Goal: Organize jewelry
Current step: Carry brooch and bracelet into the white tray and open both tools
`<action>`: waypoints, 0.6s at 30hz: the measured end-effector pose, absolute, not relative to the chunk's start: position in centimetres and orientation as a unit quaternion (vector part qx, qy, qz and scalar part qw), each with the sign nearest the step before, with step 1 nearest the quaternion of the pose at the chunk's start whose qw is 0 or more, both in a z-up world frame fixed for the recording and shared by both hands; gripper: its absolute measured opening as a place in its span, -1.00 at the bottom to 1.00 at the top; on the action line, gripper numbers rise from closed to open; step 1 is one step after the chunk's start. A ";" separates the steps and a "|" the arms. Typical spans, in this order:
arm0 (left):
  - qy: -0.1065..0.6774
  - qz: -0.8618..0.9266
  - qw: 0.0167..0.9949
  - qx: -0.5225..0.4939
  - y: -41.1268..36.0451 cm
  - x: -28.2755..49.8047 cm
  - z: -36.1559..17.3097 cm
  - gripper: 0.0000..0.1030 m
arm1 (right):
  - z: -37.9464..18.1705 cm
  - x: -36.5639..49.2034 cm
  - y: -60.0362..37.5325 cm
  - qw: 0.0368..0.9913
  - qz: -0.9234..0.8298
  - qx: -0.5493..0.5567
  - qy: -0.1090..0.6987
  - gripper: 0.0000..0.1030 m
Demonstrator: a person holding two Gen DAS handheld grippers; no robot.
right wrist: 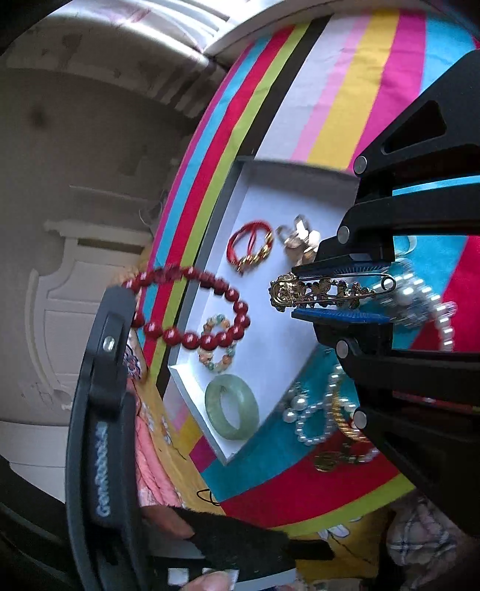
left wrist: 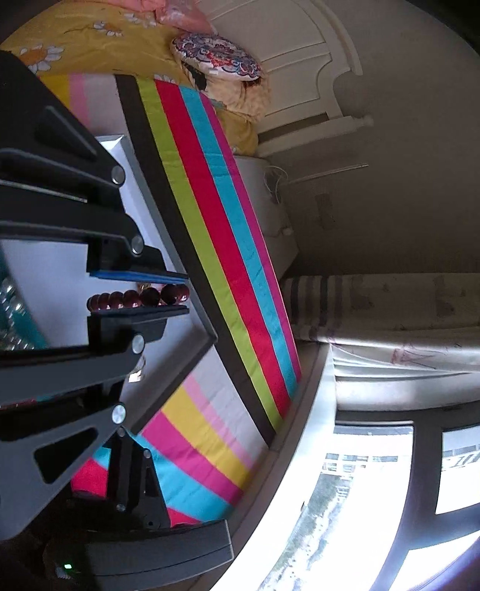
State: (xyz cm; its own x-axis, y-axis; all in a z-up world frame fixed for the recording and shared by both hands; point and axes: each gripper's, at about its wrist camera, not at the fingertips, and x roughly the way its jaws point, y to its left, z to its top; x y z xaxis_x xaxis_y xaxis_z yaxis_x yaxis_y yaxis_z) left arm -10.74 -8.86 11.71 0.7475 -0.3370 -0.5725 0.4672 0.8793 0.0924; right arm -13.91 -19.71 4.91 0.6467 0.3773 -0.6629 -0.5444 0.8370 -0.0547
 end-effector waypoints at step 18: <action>0.345 -0.144 0.924 0.084 -5.2 -3.4 6.8 -0.61 | 4.1 -11.4 -17.9 0.894 0.253 -0.106 0.355 -0.57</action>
State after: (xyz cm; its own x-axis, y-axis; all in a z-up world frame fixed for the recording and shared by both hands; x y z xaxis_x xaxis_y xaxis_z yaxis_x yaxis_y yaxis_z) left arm -3.45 -5.21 6.80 0.7198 -0.2082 -0.6622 0.3240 0.9444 0.0554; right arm -11.35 -17.91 4.09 0.6199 0.3780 -0.6877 -0.5281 0.8491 -0.0093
